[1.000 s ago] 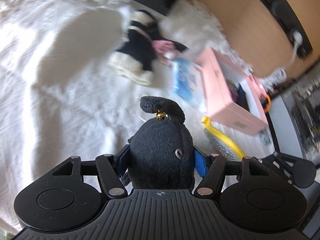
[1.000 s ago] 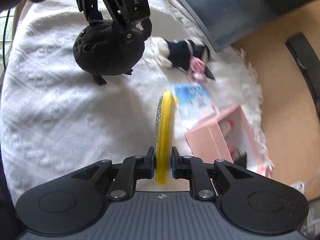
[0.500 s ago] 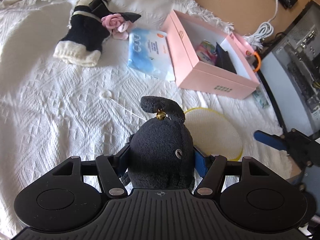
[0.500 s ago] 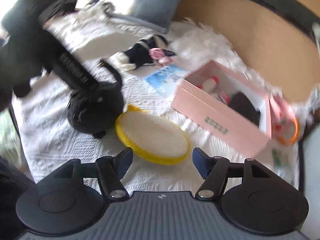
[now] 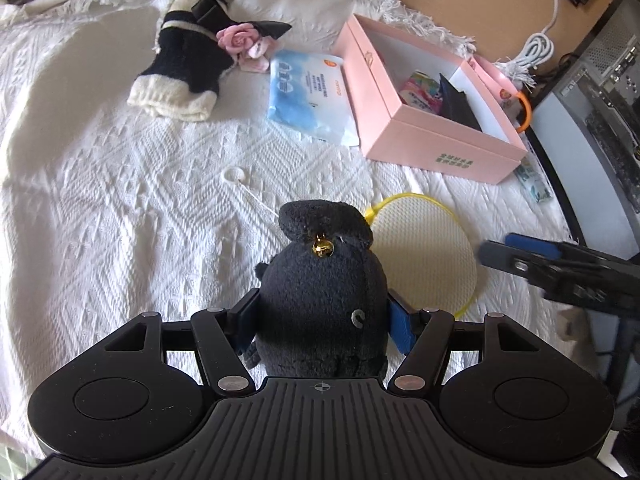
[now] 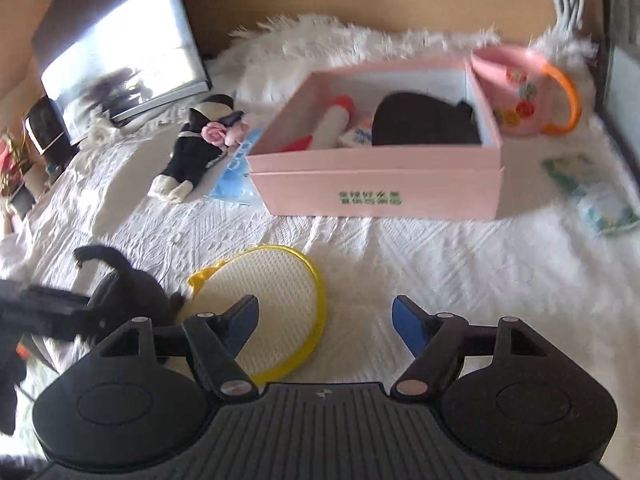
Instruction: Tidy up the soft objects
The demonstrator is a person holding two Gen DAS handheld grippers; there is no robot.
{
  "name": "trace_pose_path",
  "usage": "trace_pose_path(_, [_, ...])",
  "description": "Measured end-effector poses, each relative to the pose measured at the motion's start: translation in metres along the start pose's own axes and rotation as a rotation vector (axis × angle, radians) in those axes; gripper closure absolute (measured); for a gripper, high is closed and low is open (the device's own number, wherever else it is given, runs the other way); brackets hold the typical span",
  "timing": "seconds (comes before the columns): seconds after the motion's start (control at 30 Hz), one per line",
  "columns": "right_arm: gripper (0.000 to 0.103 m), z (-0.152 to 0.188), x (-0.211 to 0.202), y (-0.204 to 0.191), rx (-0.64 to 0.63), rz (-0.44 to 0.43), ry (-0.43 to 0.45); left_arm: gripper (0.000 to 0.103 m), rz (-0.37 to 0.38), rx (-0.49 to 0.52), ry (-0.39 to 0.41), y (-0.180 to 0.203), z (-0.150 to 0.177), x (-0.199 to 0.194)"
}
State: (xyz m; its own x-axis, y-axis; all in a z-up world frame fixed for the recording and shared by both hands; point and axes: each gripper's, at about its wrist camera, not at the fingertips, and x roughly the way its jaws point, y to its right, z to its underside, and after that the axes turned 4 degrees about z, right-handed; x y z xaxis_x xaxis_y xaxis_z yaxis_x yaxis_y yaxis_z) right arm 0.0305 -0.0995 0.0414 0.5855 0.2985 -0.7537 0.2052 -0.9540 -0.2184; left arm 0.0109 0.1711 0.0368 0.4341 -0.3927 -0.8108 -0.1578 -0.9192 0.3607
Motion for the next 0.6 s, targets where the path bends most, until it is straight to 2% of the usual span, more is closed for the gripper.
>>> trace_pose_path(0.1, [0.028,-0.001,0.024,-0.005,-0.003,-0.009,-0.023,0.034,-0.006,0.005,0.011,0.002,0.0,0.001])
trace_pose_path(0.23, [0.028,0.002,0.035,-0.021,-0.057,0.009,0.021,0.034,-0.002,-0.006,0.019,0.001,0.001,0.001])
trace_pose_path(0.4, [0.031,-0.002,0.036,-0.026,-0.011,-0.12,-0.029,0.034,0.006,-0.014,0.021,-0.001,0.003,-0.001])
trace_pose_path(0.43, [0.033,-0.002,0.037,-0.026,-0.004,-0.137,-0.037,0.034,0.007,-0.012,0.021,-0.001,0.003,-0.001])
trace_pose_path(0.5, [0.046,-0.003,0.037,-0.026,0.019,-0.154,-0.049,0.034,0.006,-0.007,0.02,0.0,0.003,-0.001])
trace_pose_path(0.6, [0.054,-0.004,0.029,-0.022,0.057,-0.18,-0.044,0.034,0.009,-0.005,0.018,0.0,0.003,-0.001])
